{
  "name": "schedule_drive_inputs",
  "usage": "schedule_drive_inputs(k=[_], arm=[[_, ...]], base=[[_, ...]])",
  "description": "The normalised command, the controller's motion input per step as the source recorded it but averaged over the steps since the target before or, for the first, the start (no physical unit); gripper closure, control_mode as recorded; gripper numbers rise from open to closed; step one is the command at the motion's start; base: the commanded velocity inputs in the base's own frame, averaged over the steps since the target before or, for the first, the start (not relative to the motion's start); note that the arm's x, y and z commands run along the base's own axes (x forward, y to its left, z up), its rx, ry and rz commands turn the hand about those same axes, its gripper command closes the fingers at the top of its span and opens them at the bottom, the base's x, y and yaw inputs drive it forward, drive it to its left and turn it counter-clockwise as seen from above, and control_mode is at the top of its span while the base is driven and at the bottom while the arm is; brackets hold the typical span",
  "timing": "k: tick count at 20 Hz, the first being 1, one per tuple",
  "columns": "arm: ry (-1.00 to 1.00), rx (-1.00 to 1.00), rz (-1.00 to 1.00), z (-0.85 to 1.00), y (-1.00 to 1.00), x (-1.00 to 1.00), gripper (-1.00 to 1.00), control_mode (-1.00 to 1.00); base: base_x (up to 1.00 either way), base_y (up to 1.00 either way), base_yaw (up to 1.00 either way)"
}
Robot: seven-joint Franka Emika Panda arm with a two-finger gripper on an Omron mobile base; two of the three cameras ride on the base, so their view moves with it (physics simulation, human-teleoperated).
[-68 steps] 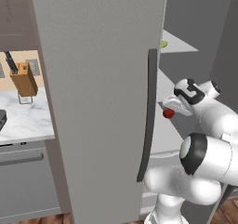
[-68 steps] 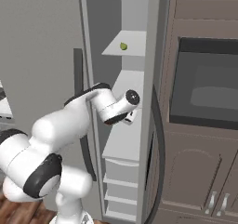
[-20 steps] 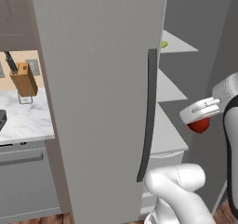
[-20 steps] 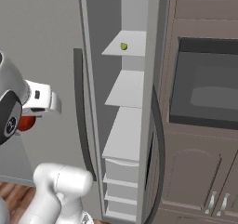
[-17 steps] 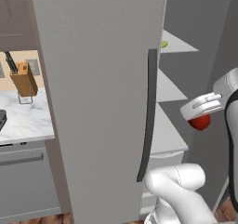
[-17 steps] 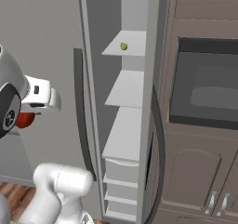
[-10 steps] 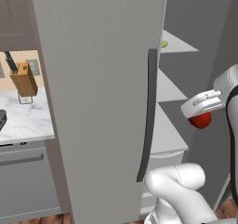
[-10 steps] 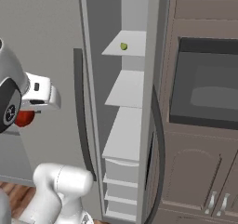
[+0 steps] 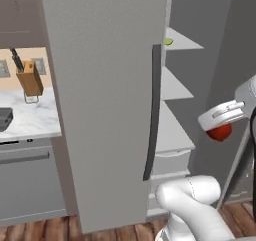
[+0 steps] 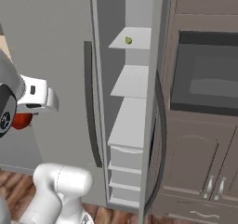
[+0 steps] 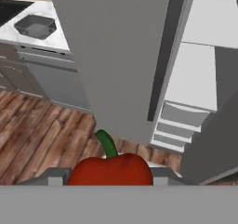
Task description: Take the bell pepper and lemon wedge out of the freezer and place them in the tupperware container on the counter. Then put the tupperware containing the vegetables back in the freezer.
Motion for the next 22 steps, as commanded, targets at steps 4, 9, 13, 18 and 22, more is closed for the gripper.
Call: schedule_drive_inputs(k=[4, 9, 13, 18, 22], arm=[[0.0, 0.0, 0.0, 0.0, 0.0, 0.0, 1.0, 1.0], [0.0, 0.0, 0.0, 0.0, 0.0, 0.0, 1.0, 1.0], [0.0, 0.0, 0.0, 0.0, 0.0, 0.0, 1.0, 1.0], [0.0, 0.0, 0.0, 0.0, 0.0, 0.0, 1.0, 1.0], [0.0, 0.0, 0.0, 0.0, 0.0, 0.0, 1.0, 1.0]], base=[[-0.83, 0.81, 0.07], [0.07, 1.0, 0.01], [0.6, 1.0, 0.0], [0.85, 1.0, 0.0], [0.82, 1.0, 0.0]])
